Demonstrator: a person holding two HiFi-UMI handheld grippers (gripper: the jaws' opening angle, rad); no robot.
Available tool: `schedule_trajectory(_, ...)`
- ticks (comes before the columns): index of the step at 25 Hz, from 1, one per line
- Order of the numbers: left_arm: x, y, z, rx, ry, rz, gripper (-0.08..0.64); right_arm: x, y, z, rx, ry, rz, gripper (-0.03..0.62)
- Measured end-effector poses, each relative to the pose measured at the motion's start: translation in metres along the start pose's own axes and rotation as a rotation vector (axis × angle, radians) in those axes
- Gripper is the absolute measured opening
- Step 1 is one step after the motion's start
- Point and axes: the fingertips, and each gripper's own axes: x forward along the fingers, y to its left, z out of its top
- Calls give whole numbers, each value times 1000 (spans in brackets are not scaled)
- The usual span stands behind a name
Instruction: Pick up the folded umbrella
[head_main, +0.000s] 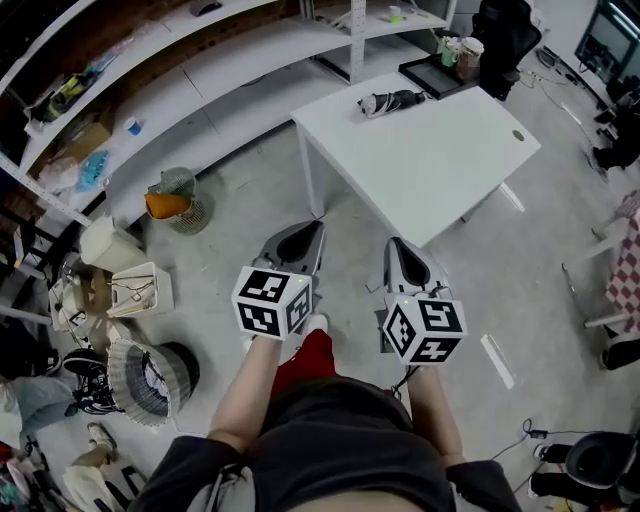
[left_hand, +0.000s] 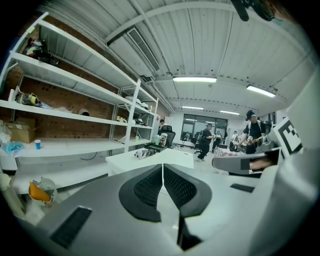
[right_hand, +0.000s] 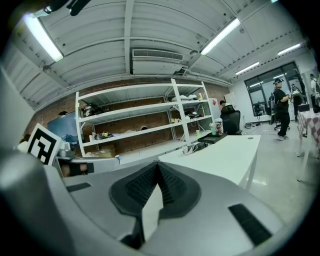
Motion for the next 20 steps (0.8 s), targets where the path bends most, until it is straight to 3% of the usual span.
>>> schedule_trajectory(12, 79, 94, 38, 22, 25, -52, 20, 116, 1, 32, 15, 1, -60, 18)
schedule_trajectory(20, 118, 125, 53, 34, 28, -101, 20, 157, -3, 37, 11, 12, -109, 18)
